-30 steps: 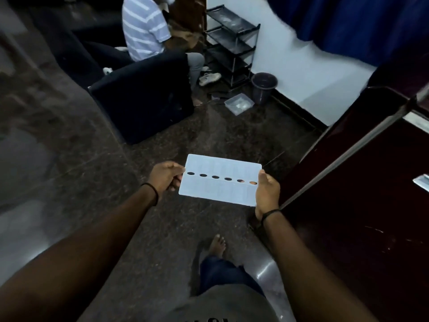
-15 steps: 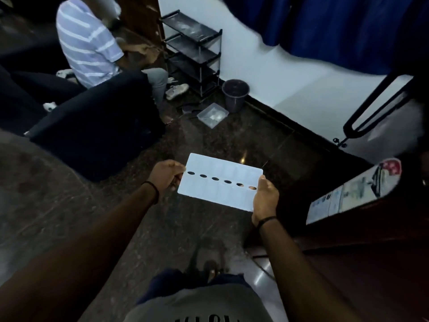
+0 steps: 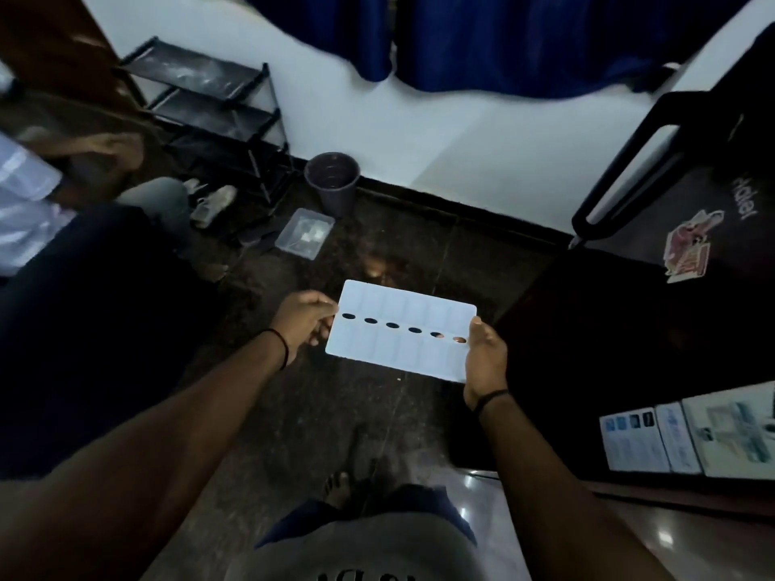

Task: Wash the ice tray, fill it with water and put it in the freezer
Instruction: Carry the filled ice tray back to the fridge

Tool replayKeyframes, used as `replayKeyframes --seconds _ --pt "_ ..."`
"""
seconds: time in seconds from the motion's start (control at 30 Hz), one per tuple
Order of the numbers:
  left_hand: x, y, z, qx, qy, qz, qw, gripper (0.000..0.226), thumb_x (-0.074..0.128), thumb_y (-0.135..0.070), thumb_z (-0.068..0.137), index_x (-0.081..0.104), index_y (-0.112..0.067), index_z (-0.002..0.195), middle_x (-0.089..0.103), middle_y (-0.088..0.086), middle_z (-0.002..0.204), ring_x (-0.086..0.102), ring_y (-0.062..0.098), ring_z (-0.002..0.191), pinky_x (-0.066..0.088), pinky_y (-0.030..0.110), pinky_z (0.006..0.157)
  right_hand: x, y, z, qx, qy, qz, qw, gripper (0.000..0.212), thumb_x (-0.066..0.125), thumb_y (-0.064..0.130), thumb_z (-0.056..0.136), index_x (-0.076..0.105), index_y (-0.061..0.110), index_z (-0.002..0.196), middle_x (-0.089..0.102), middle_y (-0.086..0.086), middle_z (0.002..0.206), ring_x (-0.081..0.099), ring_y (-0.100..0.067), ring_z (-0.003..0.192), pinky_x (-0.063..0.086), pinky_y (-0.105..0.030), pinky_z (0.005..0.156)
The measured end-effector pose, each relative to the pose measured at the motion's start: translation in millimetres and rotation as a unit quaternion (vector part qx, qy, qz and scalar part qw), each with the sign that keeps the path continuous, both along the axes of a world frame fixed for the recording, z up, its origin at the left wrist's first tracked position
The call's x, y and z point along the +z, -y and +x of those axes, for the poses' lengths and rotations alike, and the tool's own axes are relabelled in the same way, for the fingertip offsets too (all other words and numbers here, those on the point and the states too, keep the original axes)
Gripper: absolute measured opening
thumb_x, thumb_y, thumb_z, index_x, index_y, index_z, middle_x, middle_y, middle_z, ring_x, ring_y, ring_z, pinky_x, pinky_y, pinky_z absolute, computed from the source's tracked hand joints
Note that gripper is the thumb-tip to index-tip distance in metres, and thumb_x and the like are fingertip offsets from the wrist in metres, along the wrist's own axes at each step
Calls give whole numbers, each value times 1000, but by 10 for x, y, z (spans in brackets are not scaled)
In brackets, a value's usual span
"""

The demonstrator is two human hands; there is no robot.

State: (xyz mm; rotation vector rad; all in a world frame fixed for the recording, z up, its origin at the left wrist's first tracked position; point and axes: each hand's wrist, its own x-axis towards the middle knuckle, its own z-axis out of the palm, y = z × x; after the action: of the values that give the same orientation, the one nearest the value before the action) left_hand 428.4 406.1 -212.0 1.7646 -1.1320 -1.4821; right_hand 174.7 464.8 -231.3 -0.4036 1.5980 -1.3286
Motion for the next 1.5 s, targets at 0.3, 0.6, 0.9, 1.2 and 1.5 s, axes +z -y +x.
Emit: replayKeyframes --seconds 0.3,0.6,0.9,1.2,1.5 --pt "94 1062 -322 -115 2 1 993 15 58 -7 89 60 -12 75 57 6 61 47 12 42 31 20 42 46 502 -74 -118 3 10 993 31 44 25 104 65 12 87 68 -10 82 65 -23 64 55 -31 60" --pt "3 2172 -987 -221 9 17 975 14 57 -8 89 61 -12 76 56 6 62 48 13 45 32 19 40 -97 1147 -459 -242 -9 32 970 31 47 24 103 66 1 110 69 -17 100 66 -29 83 56 -38 76" --pt "38 3051 -1566 -293 0 3 956 15 59 -9 87 63 -12 72 57 4 56 48 12 40 33 21 40 -15 1689 -760 -323 -8 26 946 22 48 27 102 65 17 93 69 -11 97 66 -28 85 55 -43 83" --pt "133 3811 -2026 -436 14 18 900 14 57 -11 88 62 -12 75 57 8 62 50 17 45 33 21 41 77 2011 -737 -418 14 16 908 21 49 28 102 66 19 93 70 -8 92 66 -27 76 57 -41 74" --pt "205 4421 -2367 -564 5 30 825 16 57 -21 91 62 -17 76 57 4 62 51 14 47 37 22 42 145 2365 -420 -526 -9 38 850 26 49 29 102 66 18 86 71 -5 87 68 -20 70 56 -31 62"
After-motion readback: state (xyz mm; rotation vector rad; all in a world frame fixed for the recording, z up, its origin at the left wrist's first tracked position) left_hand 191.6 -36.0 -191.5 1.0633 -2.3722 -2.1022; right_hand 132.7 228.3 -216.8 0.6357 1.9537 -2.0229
